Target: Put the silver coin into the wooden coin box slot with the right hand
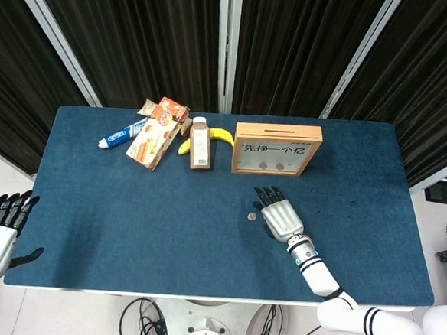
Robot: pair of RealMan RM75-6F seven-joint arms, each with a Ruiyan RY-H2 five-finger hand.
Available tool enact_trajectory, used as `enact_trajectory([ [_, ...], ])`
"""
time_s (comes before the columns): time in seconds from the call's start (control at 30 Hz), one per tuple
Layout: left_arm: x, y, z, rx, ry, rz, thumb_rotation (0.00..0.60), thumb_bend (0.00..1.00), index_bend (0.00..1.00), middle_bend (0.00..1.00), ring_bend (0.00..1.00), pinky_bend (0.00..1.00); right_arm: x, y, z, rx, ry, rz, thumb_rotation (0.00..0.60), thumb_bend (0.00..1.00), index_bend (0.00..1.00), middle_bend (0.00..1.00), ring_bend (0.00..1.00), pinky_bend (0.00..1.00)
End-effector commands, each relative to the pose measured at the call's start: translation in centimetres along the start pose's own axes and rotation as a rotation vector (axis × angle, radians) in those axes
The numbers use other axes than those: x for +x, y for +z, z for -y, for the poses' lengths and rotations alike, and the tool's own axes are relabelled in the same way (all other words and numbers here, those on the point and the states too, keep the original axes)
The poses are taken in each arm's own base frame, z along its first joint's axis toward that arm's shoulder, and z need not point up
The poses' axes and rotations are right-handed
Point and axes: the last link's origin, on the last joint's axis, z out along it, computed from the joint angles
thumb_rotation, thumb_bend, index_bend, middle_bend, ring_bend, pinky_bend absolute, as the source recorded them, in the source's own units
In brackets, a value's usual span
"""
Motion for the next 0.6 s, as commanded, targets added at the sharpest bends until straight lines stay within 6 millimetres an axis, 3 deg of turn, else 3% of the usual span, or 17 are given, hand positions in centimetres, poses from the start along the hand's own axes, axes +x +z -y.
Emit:
enact_trajectory([
  [0.03,0.0,0.0,0.1,0.003,-0.001,0.0,0.6,0.12,0.03,0.0,0.0,0.0,-0.2,0.4,0.4,0.006,0.001,0.0,0.6,0.33,0.33,0.0,0.0,0.0],
  [0.6,0.0,-0.2,0.8,0.014,-0.004,0.007,0.6,0.12,0.03,0.0,0.0,0.0,-1.0,1.4,1.5,0.022,0.003,-0.004,0.6,0.33,0.34,0.0,0.0,0.0],
])
